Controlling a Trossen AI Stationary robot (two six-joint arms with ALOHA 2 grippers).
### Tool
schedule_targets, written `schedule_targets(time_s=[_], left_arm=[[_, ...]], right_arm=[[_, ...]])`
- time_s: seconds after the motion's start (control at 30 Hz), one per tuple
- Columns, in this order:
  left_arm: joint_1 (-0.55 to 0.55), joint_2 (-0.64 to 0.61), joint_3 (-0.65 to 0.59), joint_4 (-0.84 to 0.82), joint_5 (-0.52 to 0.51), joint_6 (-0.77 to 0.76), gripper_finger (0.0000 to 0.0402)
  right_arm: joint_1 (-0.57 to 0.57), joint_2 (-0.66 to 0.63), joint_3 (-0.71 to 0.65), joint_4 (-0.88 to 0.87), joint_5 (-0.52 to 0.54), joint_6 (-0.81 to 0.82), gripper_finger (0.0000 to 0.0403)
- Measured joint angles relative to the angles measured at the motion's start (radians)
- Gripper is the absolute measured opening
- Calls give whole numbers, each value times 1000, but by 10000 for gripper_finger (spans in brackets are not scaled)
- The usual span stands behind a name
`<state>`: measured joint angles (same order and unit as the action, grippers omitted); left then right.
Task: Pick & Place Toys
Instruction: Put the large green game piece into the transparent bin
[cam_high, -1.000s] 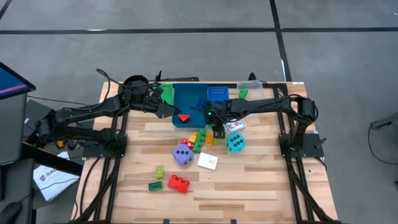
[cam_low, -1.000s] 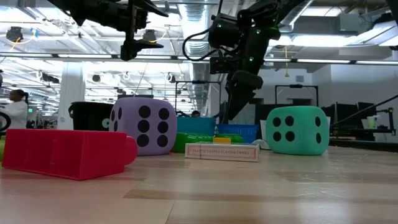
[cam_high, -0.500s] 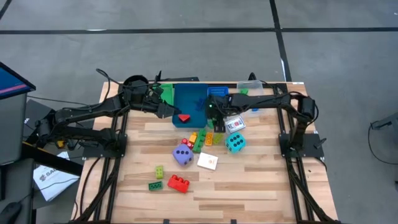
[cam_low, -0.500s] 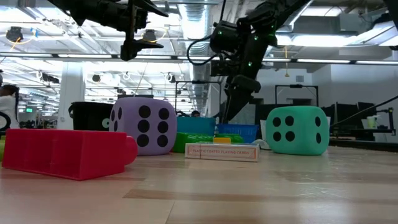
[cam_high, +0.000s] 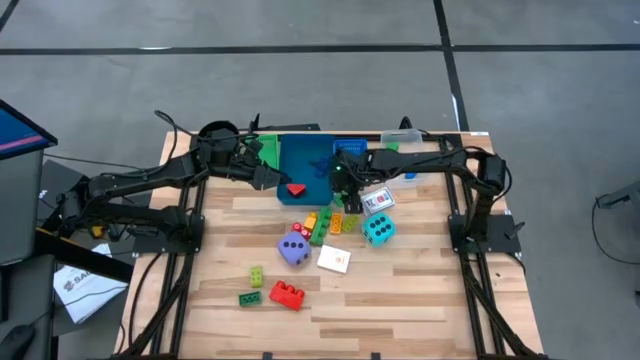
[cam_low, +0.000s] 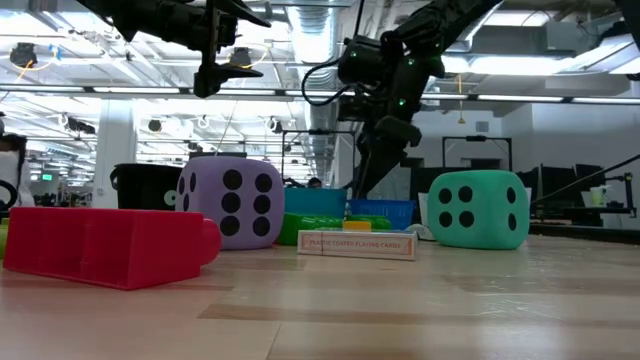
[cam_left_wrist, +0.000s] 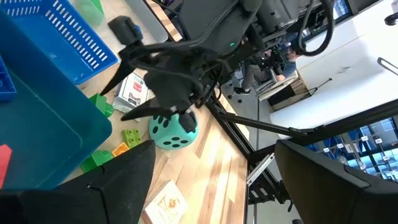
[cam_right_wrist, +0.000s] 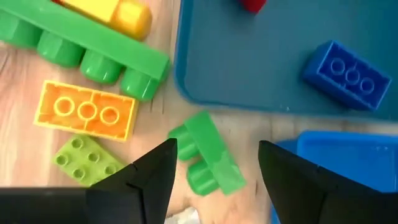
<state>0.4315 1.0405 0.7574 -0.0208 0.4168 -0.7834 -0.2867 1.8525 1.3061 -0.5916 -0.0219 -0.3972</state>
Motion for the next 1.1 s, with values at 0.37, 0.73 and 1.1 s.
schedule_targets(time_s=[0.37, 0.73, 1.1], left_arm=[[0, 0, 0, 2, 0, -6, 324], [0, 0, 0, 4, 0, -7, 324], [0, 0, 0, 3, 0, -7, 324]], right_arm=[[-4, 88, -2, -14, -4, -7, 221], [7, 118, -2, -54, -6, -22, 189], [9, 104, 14, -116, -7, 87, 66]])
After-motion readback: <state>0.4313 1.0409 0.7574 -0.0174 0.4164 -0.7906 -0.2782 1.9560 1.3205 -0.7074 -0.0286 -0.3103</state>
